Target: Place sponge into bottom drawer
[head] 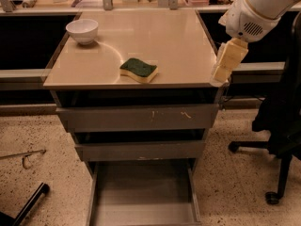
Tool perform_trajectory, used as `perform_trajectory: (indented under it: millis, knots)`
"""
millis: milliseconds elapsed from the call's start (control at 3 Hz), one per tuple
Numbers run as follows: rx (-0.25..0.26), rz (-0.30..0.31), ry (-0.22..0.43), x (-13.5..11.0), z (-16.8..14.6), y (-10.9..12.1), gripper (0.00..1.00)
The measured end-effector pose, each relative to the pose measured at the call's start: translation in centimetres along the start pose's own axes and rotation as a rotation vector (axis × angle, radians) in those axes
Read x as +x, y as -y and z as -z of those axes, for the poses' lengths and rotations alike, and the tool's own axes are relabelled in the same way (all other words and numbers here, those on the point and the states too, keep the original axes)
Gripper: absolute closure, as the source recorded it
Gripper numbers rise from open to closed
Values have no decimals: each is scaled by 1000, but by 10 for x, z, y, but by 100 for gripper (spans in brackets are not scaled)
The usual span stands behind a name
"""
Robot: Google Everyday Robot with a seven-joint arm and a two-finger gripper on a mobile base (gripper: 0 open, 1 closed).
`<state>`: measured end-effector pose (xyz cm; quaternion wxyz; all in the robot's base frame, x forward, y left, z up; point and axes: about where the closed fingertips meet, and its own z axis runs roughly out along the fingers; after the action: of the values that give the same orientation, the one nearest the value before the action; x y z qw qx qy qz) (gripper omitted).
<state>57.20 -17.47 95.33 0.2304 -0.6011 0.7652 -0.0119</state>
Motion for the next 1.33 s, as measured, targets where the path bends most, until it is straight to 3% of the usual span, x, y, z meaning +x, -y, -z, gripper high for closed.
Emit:
perform_trajectory:
  millis: [333, 667, 1000, 1333]
  knots:
    - [-3, 21, 82, -23, -26, 11, 0]
    - [-33, 51, 216, -61, -61, 17, 0]
    - [-94, 74, 320, -97, -86, 18, 0]
    - [-94, 74, 320, -97, -86, 18, 0]
